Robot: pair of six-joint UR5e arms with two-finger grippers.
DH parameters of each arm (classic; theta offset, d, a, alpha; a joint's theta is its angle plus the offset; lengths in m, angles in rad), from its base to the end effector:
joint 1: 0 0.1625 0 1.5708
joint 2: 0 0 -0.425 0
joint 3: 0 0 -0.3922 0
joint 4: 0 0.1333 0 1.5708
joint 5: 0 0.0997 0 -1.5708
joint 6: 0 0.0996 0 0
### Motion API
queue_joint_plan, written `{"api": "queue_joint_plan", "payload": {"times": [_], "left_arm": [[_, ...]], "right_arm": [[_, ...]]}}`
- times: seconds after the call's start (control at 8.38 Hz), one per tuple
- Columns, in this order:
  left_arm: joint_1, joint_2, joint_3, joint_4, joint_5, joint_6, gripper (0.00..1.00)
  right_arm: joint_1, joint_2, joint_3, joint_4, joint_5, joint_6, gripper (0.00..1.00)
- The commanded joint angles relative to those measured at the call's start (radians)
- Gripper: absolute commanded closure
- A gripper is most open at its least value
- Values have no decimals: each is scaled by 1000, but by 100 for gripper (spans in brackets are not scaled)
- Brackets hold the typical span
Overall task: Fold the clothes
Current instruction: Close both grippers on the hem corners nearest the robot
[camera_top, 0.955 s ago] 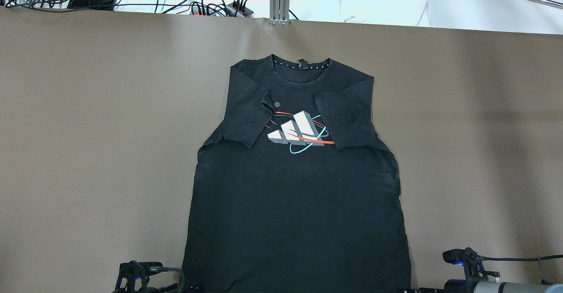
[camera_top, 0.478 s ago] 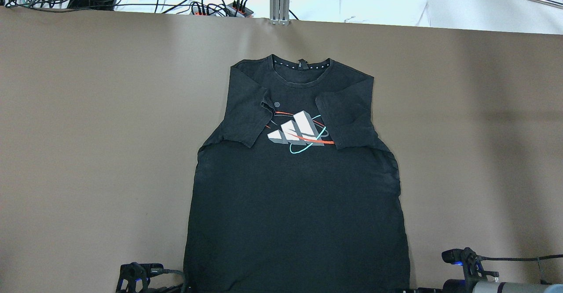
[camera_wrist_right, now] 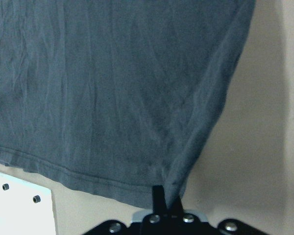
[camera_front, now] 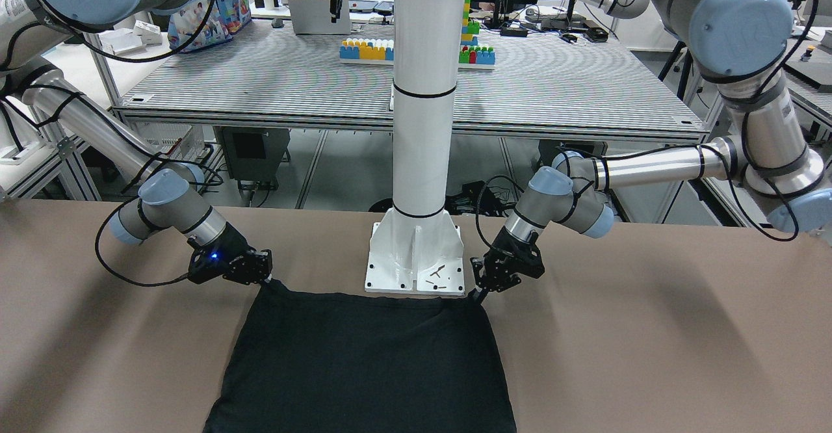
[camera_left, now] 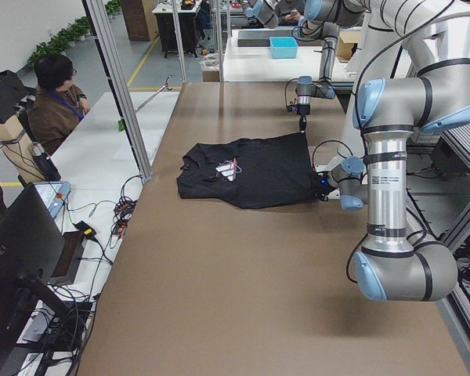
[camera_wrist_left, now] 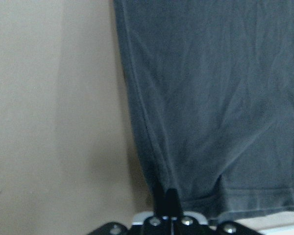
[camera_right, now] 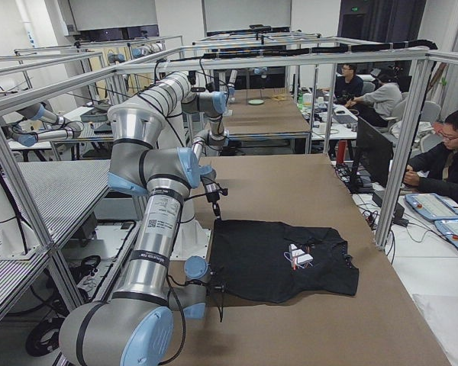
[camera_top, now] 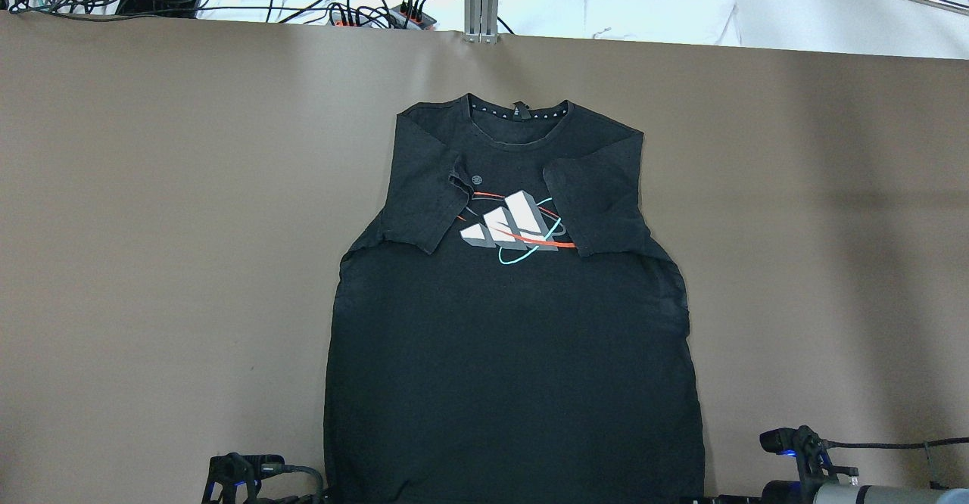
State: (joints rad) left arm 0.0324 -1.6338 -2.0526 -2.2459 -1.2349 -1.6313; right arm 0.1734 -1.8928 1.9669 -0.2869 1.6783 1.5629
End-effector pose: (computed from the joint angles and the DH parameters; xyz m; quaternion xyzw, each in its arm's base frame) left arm 0.4899 -0.1503 0.3221 0.1106 0.5705 -0.1071 0.8067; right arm -0.3477 -0.1854 0.4601 0.0151 -0.6283 0.0306 0.7772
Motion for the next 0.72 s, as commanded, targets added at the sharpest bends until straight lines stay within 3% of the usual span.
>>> {"api": "queue_joint_plan", "payload": {"times": [0.0, 0.12, 0.24, 0.48, 0.6], "left_arm": [[-113, 72, -140, -3, -157, 71, 100], [-161, 95, -196, -4, -240, 76, 100], [-216, 98, -237, -6, -317, 88, 100], [-221, 120, -341, -8, -402, 91, 100], [-221, 146, -381, -9, -466, 85, 100]], "right_arm": [[6, -83, 133, 0, 56, 2, 100], [9, -116, 179, 27, 73, 44, 100], [9, -135, 181, 142, 119, 113, 100], [6, -237, 173, 378, 179, 176, 100], [6, -271, 171, 437, 229, 186, 100]]}}
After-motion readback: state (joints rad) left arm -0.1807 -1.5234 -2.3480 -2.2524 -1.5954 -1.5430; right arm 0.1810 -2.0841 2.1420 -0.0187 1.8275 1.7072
